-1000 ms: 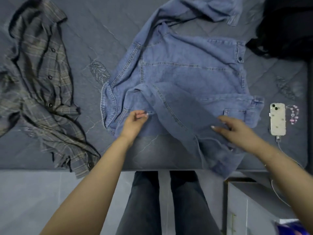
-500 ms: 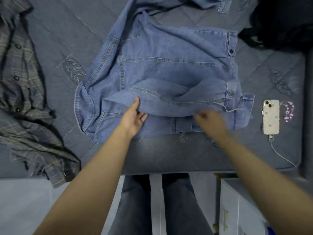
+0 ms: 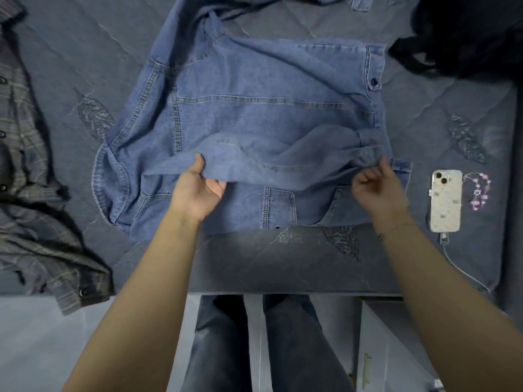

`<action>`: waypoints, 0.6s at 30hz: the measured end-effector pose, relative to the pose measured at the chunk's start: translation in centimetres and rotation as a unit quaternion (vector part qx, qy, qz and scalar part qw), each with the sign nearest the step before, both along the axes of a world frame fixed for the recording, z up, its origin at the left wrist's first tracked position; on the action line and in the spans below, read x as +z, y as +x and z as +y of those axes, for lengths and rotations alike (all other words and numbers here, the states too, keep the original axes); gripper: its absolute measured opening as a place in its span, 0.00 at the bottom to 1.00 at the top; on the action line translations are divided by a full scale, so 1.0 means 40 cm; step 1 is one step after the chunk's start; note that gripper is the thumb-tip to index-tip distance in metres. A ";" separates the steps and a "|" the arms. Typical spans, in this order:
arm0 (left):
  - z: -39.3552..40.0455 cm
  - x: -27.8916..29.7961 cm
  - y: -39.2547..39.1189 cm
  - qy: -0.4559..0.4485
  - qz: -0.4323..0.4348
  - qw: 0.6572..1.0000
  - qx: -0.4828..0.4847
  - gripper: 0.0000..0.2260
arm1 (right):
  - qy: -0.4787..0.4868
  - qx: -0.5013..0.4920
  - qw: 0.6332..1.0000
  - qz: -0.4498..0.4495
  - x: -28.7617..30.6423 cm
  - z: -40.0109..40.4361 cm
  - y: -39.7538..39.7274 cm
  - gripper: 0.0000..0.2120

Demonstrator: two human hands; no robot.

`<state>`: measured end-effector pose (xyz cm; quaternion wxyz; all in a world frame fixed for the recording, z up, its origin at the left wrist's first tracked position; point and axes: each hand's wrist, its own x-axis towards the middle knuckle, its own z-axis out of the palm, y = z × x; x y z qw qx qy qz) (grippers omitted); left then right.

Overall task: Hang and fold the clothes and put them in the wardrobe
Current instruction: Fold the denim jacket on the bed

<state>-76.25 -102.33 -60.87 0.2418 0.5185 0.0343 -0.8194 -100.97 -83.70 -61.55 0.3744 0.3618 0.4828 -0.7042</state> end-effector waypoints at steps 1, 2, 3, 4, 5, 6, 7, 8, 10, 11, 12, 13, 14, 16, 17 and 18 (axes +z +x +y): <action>0.002 0.010 0.000 -0.013 0.028 0.999 0.018 0.16 | 0.008 0.029 0.999 0.024 0.011 0.006 -0.012 0.13; 0.011 0.018 0.006 -0.021 0.063 0.997 0.034 0.16 | 0.020 0.063 0.997 0.050 0.021 0.014 -0.020 0.12; 0.027 0.025 0.014 -0.027 0.092 0.994 0.042 0.16 | 0.027 0.084 0.993 0.078 0.030 0.027 -0.027 0.10; 0.048 0.025 0.024 -0.032 0.107 0.993 0.041 0.16 | 0.027 0.083 0.992 0.095 0.036 0.046 -0.034 0.10; 0.074 0.018 0.036 -0.038 0.105 0.993 0.030 0.16 | 0.019 0.067 0.992 0.102 0.038 0.069 -0.043 0.13; 0.104 0.007 0.046 -0.043 0.088 0.995 0.015 0.16 | 0.011 0.051 0.993 0.106 0.036 0.094 -0.053 0.16; 0.136 -0.009 0.056 -0.043 0.061 0.997 0.000 0.16 | 0.007 0.044 0.993 0.107 0.031 0.119 -0.063 0.18; 0.166 -0.027 0.063 -0.035 0.032 0.999 -0.014 0.17 | 0.021 0.051 0.993 0.108 0.021 0.141 -0.068 0.18; 0.215 -0.061 0.069 -0.005 -0.022 0.999 -0.039 0.17 | 0.083 0.098 0.986 0.104 -0.016 0.185 -0.060 0.14; 0.232 -0.075 0.069 0.009 -0.048 0.998 -0.044 0.17 | 0.114 0.126 0.981 0.094 -0.037 0.206 -0.051 0.12; 0.242 -0.086 0.067 0.020 -0.072 0.996 -0.044 0.17 | 0.137 0.148 0.976 0.079 -0.056 0.223 -0.042 0.11; 0.247 -0.094 0.062 0.026 -0.097 0.994 -0.044 0.16 | 0.148 0.163 0.973 0.064 -0.072 0.236 -0.037 0.12; 0.247 -0.098 0.056 0.029 -0.118 0.992 -0.045 0.16 | 0.164 0.177 0.969 0.058 -0.082 0.243 -0.037 0.13; 0.245 -0.092 0.041 0.035 -0.164 0.982 -0.088 0.18 | 0.209 0.189 0.956 0.084 -0.083 0.239 -0.036 0.15; 0.244 -0.079 0.028 0.036 -0.197 0.967 -0.158 0.18 | 0.247 0.186 0.943 0.124 -0.074 0.233 -0.031 0.14; 0.244 -0.056 0.013 0.024 -0.231 0.935 -0.269 0.18 | 0.304 0.192 0.913 0.193 -0.058 0.226 -0.025 0.13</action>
